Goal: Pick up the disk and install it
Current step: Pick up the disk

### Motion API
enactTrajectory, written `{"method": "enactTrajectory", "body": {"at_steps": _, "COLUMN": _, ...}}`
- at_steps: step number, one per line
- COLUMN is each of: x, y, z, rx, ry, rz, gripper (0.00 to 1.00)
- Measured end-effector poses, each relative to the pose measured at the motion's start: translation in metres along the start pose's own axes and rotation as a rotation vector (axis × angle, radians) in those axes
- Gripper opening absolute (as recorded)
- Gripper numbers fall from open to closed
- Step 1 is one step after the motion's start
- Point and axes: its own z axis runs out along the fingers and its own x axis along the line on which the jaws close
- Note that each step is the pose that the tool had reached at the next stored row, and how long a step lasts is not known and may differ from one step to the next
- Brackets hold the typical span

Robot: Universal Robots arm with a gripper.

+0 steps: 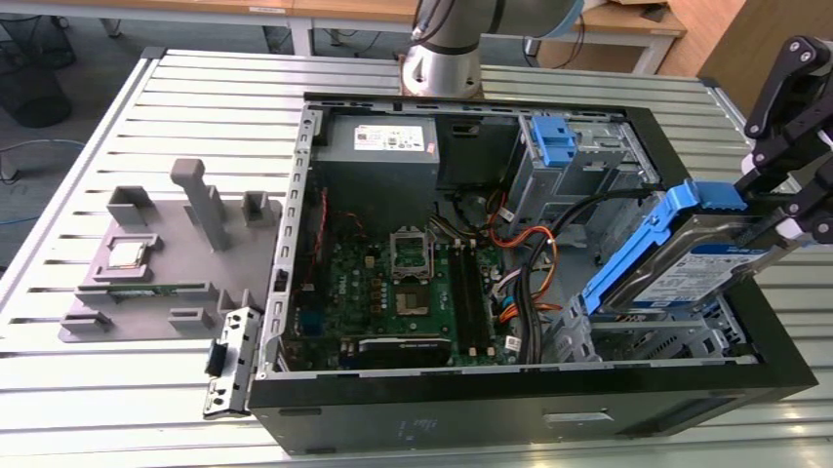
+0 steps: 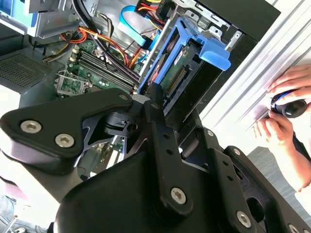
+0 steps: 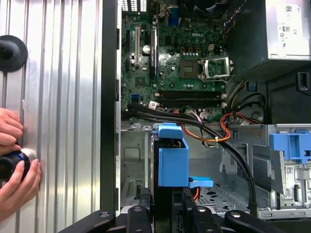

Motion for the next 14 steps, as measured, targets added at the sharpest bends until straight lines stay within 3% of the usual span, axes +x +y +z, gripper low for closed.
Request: {"method": "enactTrajectory", "body": {"at_steps": 14, "x": 0.0002, "y": -0.0009, "z": 0.0028, "rx": 0.0001, "ry": -0.0002, "rz": 0.001, "gripper": 0.35}}
